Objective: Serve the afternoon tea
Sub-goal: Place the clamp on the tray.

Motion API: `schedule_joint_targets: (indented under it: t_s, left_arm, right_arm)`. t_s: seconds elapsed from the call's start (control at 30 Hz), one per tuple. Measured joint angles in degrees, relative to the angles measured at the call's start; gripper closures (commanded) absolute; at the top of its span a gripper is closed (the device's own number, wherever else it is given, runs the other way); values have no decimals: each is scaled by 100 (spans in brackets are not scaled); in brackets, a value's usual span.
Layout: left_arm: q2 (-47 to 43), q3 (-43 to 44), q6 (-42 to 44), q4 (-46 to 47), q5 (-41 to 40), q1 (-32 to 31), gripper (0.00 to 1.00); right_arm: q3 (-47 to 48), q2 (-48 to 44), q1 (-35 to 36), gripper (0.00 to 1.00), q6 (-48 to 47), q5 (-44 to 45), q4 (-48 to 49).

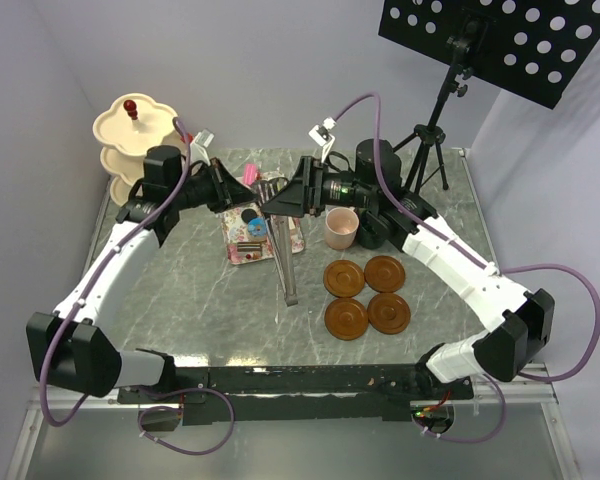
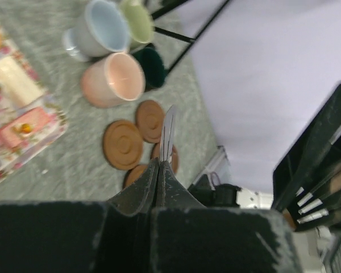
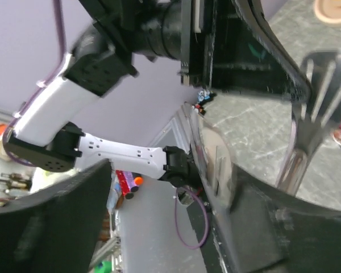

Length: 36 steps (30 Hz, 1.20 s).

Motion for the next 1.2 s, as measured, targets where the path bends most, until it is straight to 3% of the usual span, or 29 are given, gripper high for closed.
schedule_joint_targets:
  t_s: [0.23, 0.53, 0.77, 0.93, 1.07, 1.17, 1.2]
  left_arm:
    - [354, 796, 629, -1499, -1193, -70, 99]
    - [1027, 769, 1397, -2594, -2638, -669, 99]
    - [2153, 1172, 1681, -3104, -3471, -944, 99]
    - [2732, 1655, 1810, -3252, -3882, -1091, 70]
    - [2883, 1740, 1908, -3298, -4138, -1169, 38]
    - [2874, 1740, 1934, -3314, -4258, -1220, 23]
    - [2874, 1740, 1937, -3314, -4284, -1241, 13]
  right_arm:
    - [-273, -319, -68, 2, -778, 763, -822]
    - [-809, -903, -68, 2, -1060, 2721, -2026]
    - [-1158, -1331, -72, 2, -857, 3165, -2138]
    - [-1429, -1598, -76, 1, -728, 3318, -2218]
    - [-1456, -1720, -76, 1, -671, 3403, -2282]
    - [-1456, -1764, -79, 1, -660, 3464, -2312]
    - [-1456, -1773, -76, 1, -647, 3493, -2330]
